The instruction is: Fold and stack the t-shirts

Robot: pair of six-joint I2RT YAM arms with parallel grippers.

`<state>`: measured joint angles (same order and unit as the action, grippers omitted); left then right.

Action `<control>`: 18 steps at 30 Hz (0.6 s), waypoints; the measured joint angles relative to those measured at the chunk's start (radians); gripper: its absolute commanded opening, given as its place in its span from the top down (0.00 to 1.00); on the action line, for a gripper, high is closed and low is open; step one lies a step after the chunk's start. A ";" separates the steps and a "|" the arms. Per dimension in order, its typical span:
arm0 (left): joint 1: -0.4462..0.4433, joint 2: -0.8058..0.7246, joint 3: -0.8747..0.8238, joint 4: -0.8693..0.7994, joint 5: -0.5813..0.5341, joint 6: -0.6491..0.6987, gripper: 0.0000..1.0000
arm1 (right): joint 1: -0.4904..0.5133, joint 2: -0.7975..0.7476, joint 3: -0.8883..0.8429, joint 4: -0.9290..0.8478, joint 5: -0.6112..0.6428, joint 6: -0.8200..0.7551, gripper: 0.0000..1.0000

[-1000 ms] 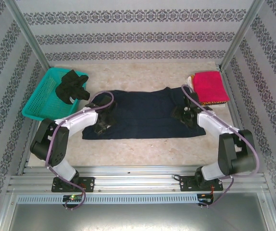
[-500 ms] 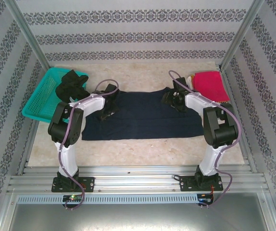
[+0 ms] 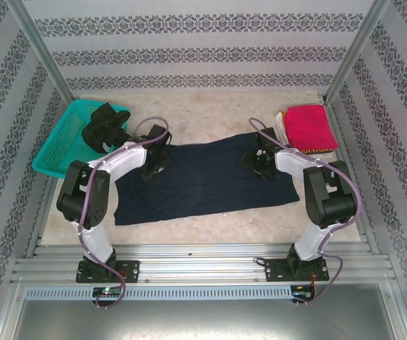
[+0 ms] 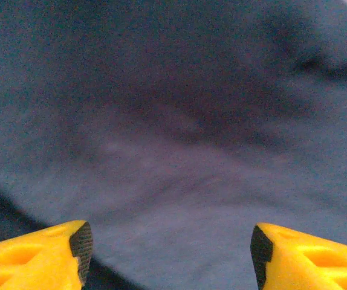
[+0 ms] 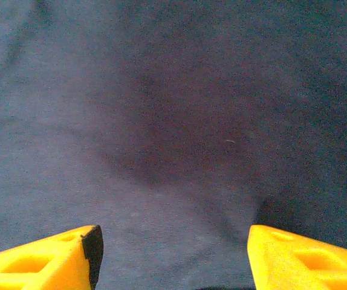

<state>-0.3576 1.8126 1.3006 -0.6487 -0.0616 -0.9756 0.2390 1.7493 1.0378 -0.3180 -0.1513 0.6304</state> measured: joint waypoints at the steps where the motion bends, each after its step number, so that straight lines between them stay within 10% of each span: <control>1: 0.002 0.010 0.058 -0.007 -0.014 0.014 0.28 | 0.011 0.000 0.024 -0.002 0.000 -0.009 0.35; 18: 0.122 0.504 0.753 -0.375 -0.158 0.249 0.47 | 0.049 0.010 0.138 0.032 -0.023 -0.033 0.34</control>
<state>-0.2352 2.3165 2.0541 -1.0233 -0.2192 -0.7269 0.2878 1.7588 1.1759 -0.2855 -0.1741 0.5972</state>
